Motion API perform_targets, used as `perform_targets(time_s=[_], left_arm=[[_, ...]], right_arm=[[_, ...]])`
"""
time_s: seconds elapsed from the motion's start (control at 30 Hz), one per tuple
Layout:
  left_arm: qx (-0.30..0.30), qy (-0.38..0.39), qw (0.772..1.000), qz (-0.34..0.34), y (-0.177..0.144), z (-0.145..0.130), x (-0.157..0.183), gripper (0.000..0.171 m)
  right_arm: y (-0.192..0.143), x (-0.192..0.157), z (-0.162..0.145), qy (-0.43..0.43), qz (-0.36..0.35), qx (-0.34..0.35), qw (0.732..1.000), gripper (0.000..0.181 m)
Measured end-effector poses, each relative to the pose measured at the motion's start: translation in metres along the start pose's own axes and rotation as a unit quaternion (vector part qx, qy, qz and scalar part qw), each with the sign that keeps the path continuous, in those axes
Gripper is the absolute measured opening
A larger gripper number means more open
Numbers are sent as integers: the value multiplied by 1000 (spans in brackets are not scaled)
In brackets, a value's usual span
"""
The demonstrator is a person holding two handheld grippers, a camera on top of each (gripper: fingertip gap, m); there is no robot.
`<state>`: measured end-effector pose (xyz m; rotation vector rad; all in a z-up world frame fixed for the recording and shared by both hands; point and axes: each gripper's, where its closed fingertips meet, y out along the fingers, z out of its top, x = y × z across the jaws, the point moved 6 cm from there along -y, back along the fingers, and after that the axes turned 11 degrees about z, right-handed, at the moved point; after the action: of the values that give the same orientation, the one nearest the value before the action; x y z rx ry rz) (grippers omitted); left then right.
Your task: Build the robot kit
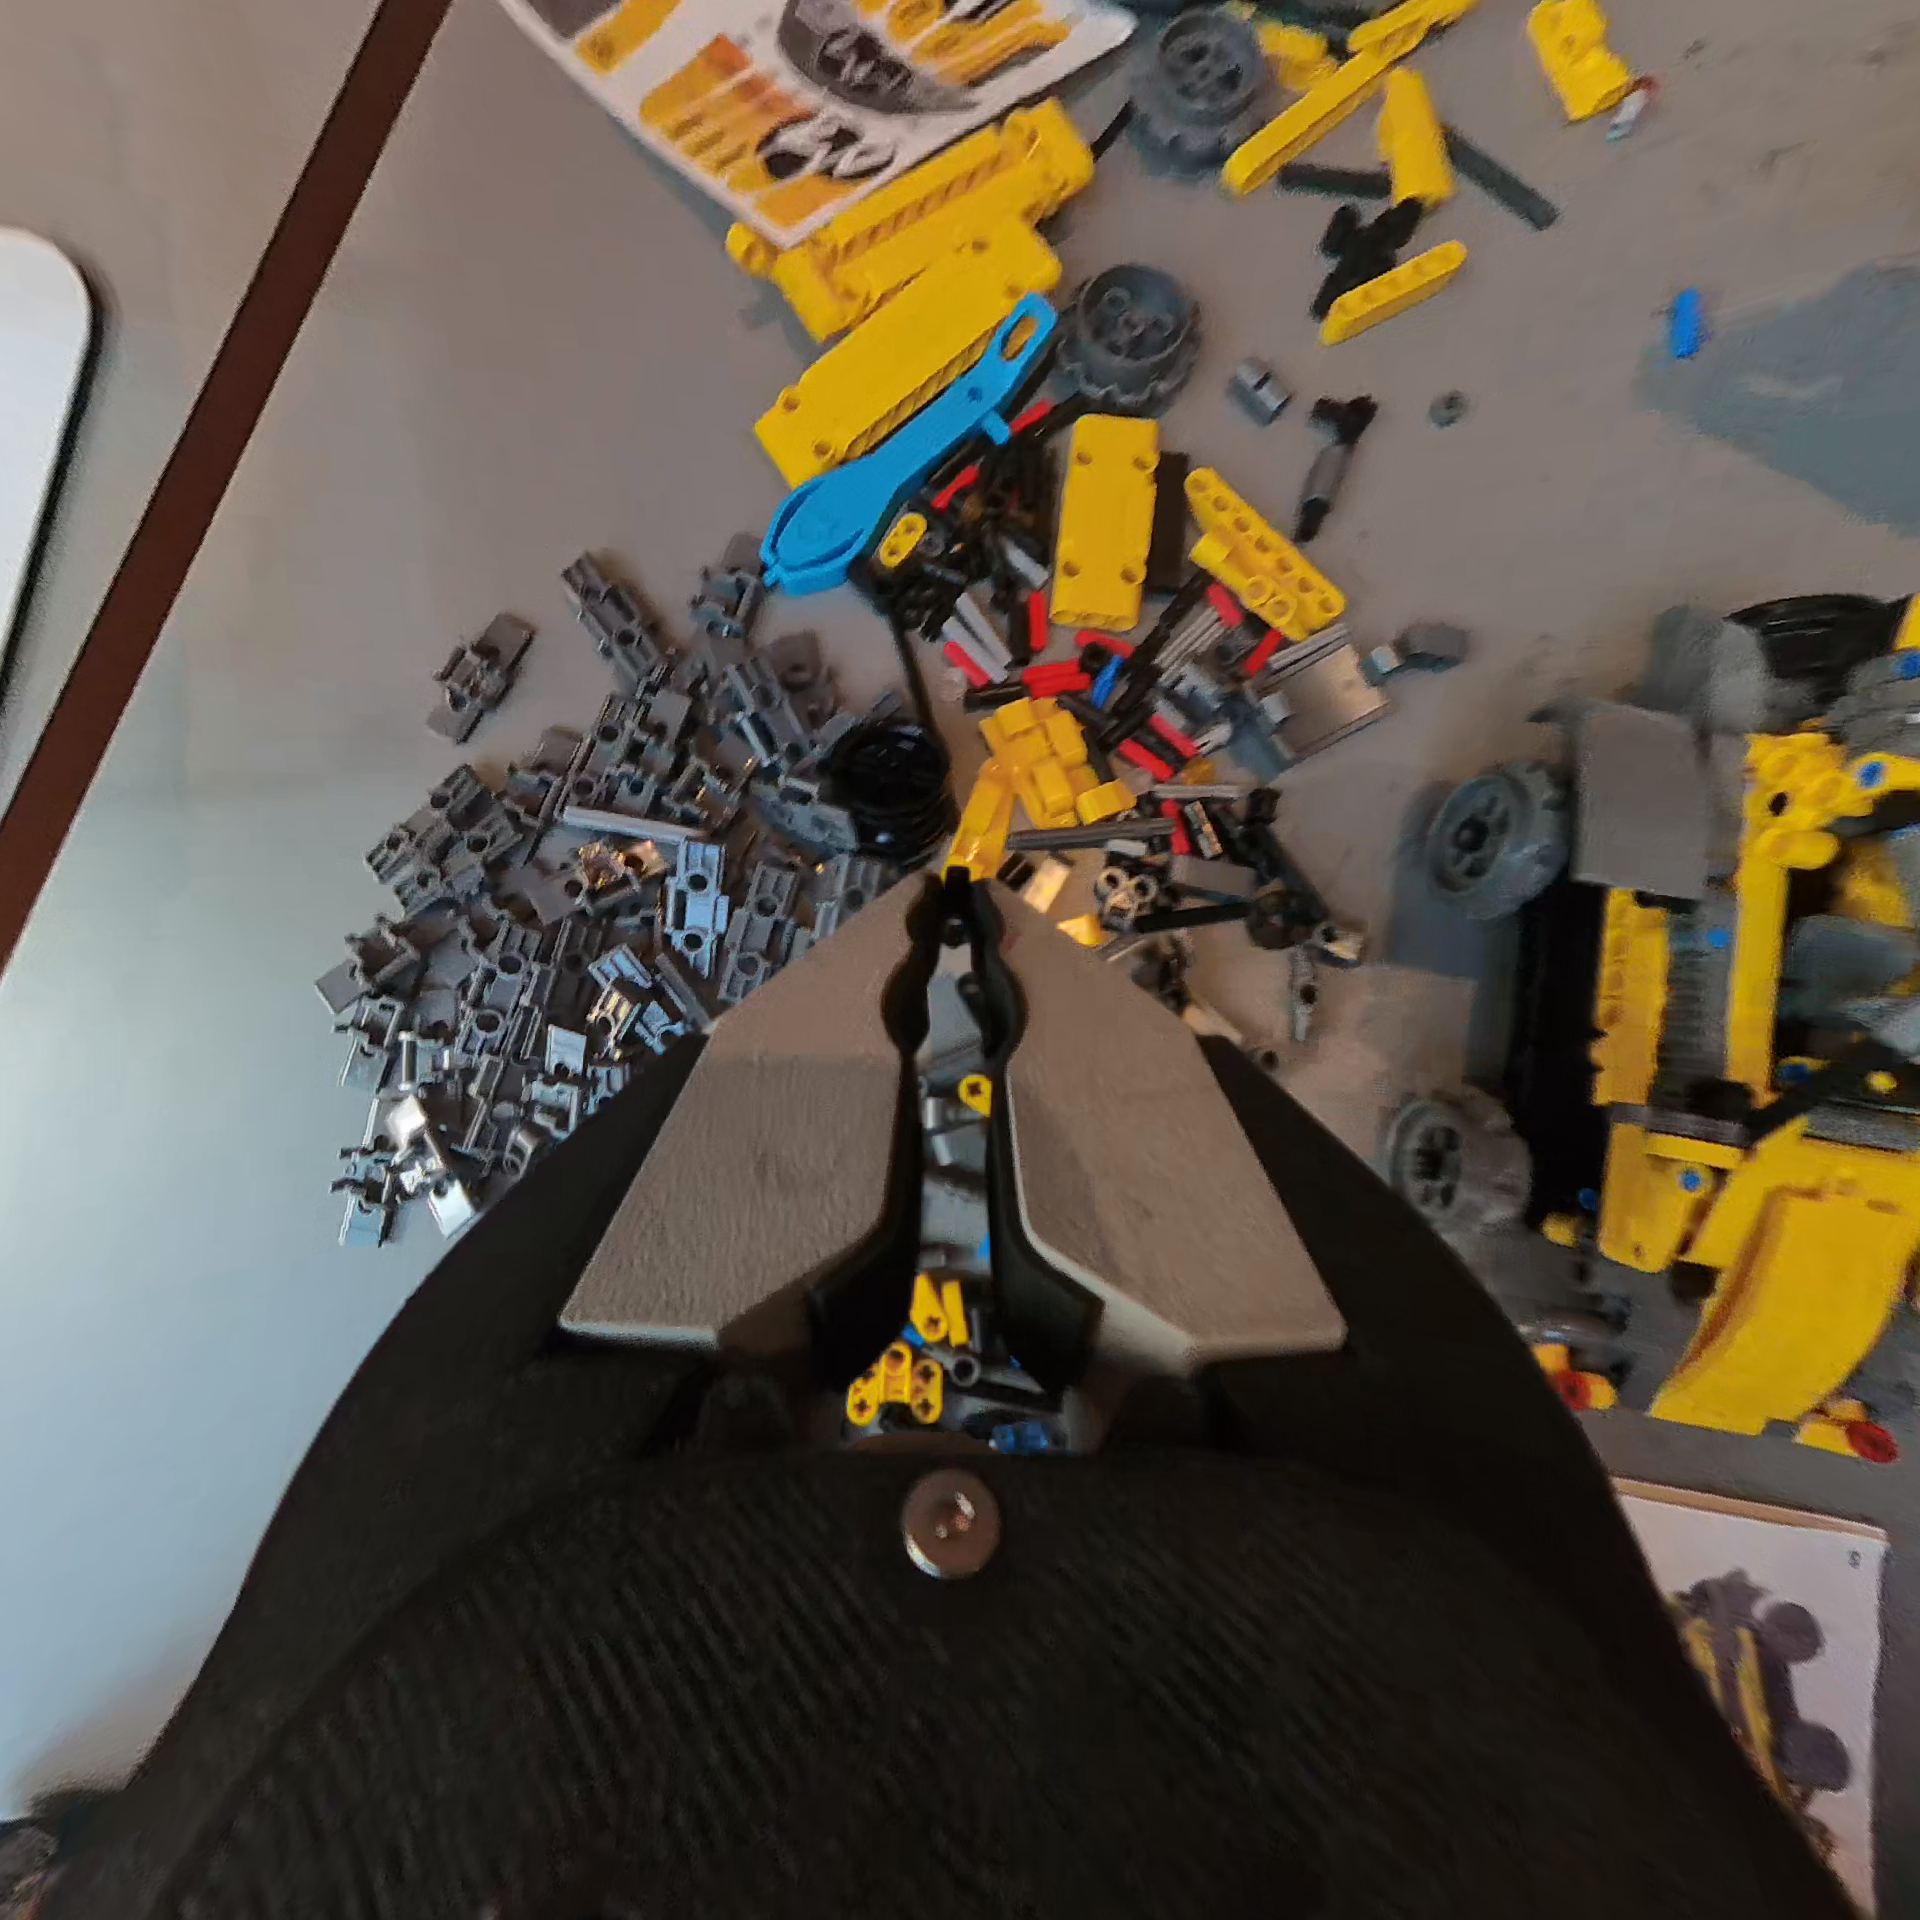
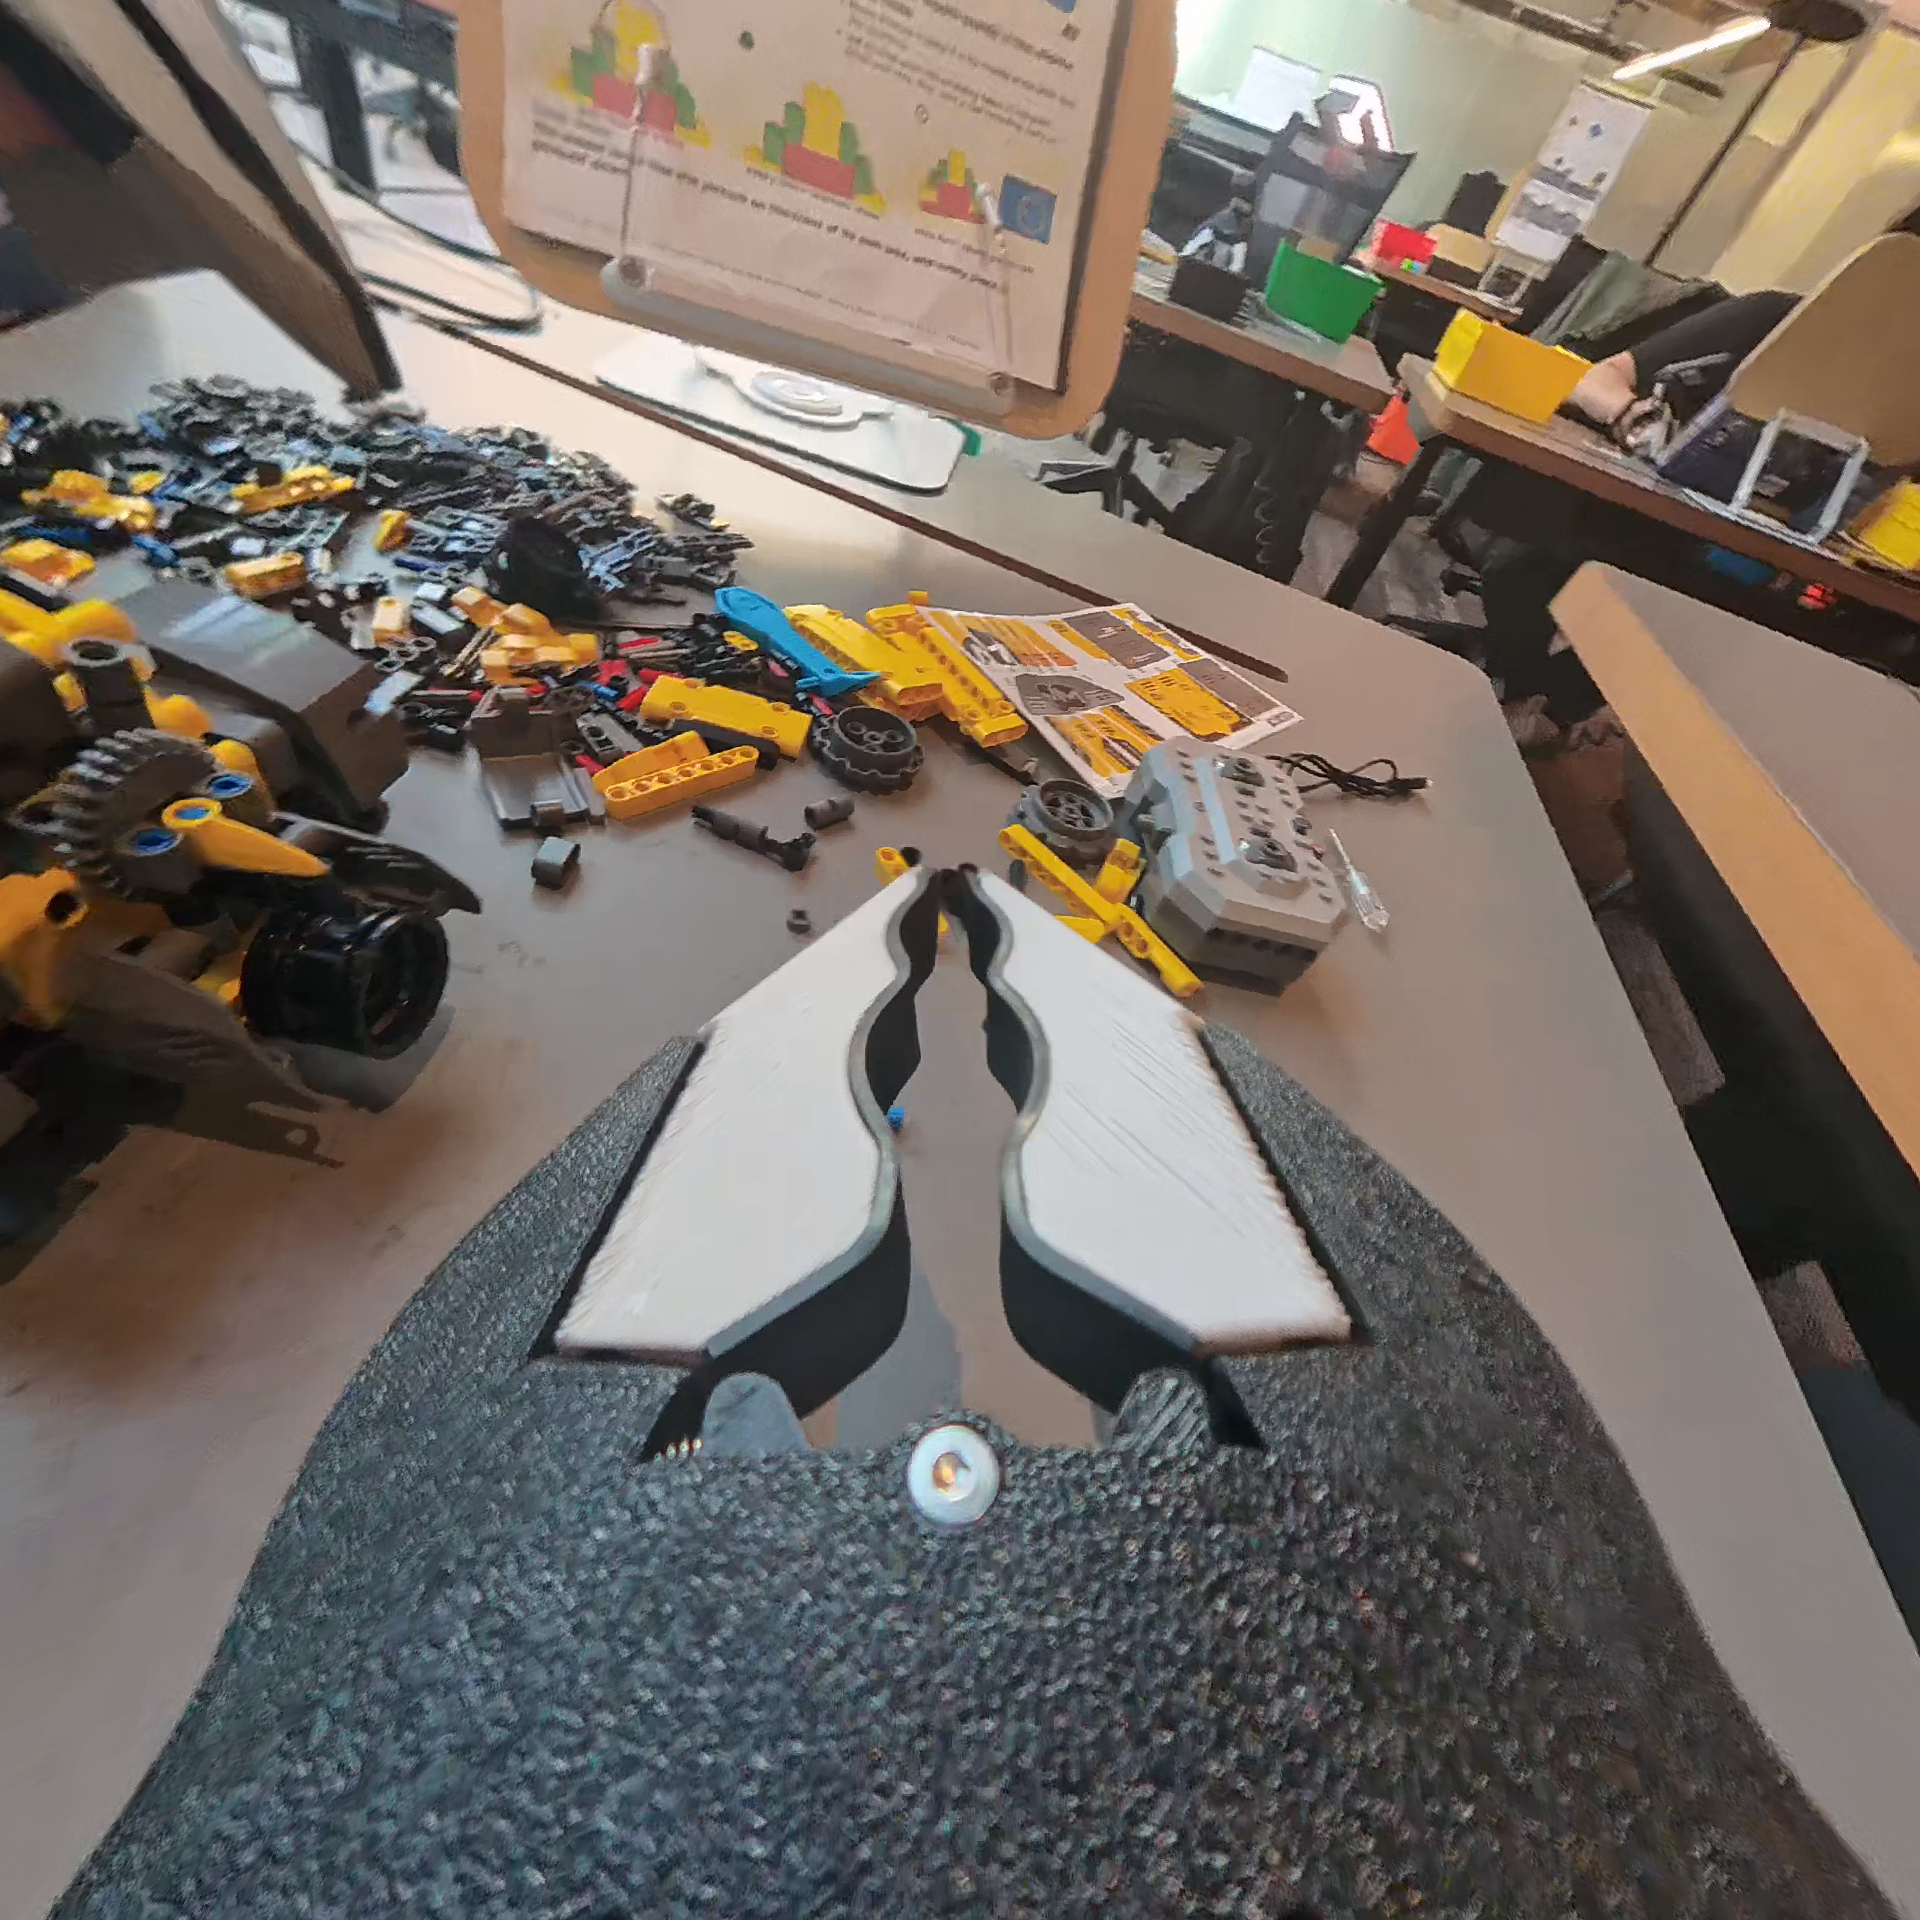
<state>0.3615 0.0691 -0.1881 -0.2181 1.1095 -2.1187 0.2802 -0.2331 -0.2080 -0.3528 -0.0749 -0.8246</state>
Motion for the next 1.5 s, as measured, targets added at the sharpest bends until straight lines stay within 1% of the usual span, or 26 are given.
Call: perform_targets(time_s=[0.1, 0.2, 0.3, 0.33, 0.4, 0.47, 0.53, 0.63, 0.67, 0.73, 0.83, 0.97, 1.03, 1.17, 1.23, 1.33, 1.5], left_arm=[[44, 34, 998, 0, -20, 23, 21, 1], [99, 43, 994, -15, -39, 47, 48, 1], [107, 81, 991, 12, -54, 73, 75, 1], [113, 90, 989, 21, -62, 81, 87, 1], [153, 88, 984, 0, -80, 93, 124, 1], [195, 82, 976, -44, -92, 96, 169, 0], [206, 93, 970, -84, -93, 91, 215, 1], [186, 121, 968, -119, -81, 81, 273, 0], [172, 130, 969, -121, -73, 78, 286, 1], [145, 140, 974, -108, -58, 72, 300, 1], [120, 133, 979, -96, -42, 69, 306, 1], [101, 126, 984, -78, -25, 78, 302, 1], [87, 126, 986, -70, -16, 87, 290, 1], [52, 87, 990, -97, 1, 106, 256, 1], [18, 76, 992, -97, 16, 114, 242, 1], [-29, 95, 992, -80, 40, 116, 231, 1], [-89, 128, 986, -61, 70, 109, 229, 1]], right_arm=[[-6, 11, 0, 35, -10, 19, 999, 2], [-12, 13, 2, 48, -3, 46, 998, 1], [-11, 12, 3, 55, 14, 53, 997, 1], [-11, 12, 3, 56, 18, 53, 997, 1], [-11, 11, 3, 55, 19, 53, 997, 1], [-12, 11, 4, 55, 17, 59, 997, 1], [-15, 11, 5, 58, 14, 68, 996, 1], [-20, 13, 6, 67, 6, 81, 994, 1], [-22, 15, 6, 71, 4, 83, 994, 0], [-23, 16, 5, 75, -2, 84, 994, 0], [-24, 17, 5, 77, -5, 84, 993, 0], [-26, 19, 4, 81, -15, 86, 993, 0], [-30, 23, 3, 84, -28, 88, 992, 0], [-45, 35, 0, 89, -82, 93, 988, 0], [-53, 38, 0, 95, -94, 105, 985, 0], [-60, 41, 0, 112, -97, 132, 980, 0], [-59, 43, 0, 130, -73, 148, 978, 0]])
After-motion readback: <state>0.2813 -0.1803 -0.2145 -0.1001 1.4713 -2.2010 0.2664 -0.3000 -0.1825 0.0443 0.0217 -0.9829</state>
